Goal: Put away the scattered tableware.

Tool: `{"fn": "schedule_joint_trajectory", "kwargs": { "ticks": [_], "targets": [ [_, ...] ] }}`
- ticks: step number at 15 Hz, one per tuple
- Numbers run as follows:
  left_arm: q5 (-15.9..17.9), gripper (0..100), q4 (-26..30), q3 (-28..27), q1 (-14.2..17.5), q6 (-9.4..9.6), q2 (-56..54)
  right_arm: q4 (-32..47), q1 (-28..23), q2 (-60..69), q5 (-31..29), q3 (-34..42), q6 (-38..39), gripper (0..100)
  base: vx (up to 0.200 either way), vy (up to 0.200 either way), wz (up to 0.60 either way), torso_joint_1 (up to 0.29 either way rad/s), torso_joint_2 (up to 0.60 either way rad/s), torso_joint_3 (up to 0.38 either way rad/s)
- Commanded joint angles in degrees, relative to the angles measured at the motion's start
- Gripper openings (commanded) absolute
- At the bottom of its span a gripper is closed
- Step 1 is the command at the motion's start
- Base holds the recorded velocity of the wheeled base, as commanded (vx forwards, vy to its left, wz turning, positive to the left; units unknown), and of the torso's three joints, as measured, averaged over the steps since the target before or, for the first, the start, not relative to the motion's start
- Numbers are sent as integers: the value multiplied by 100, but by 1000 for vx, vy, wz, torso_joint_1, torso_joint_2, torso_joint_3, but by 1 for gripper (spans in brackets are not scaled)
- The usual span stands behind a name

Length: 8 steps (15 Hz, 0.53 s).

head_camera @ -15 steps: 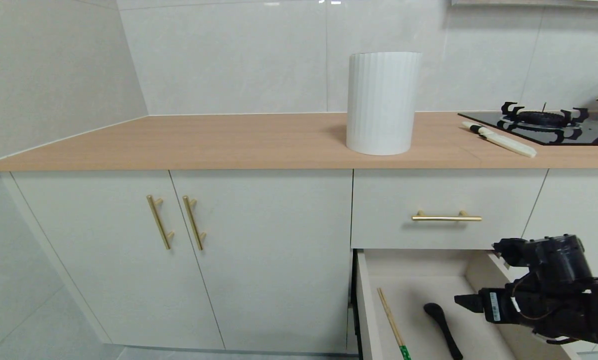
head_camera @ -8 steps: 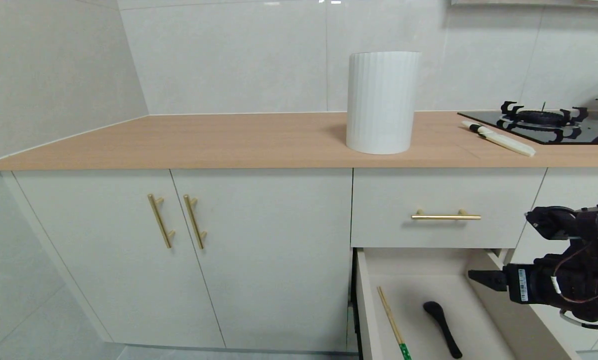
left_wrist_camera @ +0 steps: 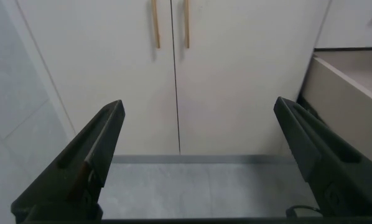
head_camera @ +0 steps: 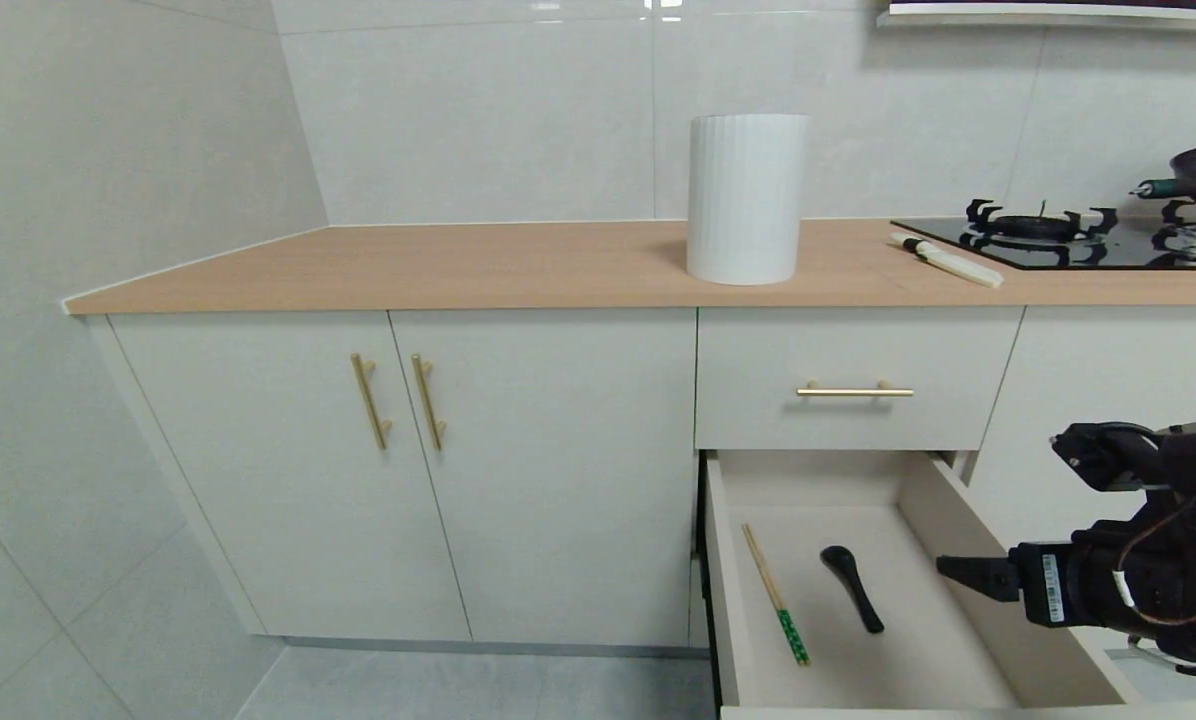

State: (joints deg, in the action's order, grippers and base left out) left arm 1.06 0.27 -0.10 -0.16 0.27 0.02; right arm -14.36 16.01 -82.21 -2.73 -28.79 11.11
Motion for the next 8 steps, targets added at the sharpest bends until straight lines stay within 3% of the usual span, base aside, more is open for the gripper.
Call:
{"fn": "schedule_joint_trajectory", "kwargs": {
  "ticks": [1,4,8],
  "targets": [
    [-1,100,0,1,-2,0,-2,214,140,135,9,-12,-21,100,0,0,0,0,0,0],
    [-1,100,0,1,-2,0,-2,1005,544,513,273,-30,-73,100,0,0,0,0,0,0],
    [-1,100,0,1,-2,0,-2,2860,1089,795,721,-153,-777,100,0,0,0,0,0,0]
  ]
}}
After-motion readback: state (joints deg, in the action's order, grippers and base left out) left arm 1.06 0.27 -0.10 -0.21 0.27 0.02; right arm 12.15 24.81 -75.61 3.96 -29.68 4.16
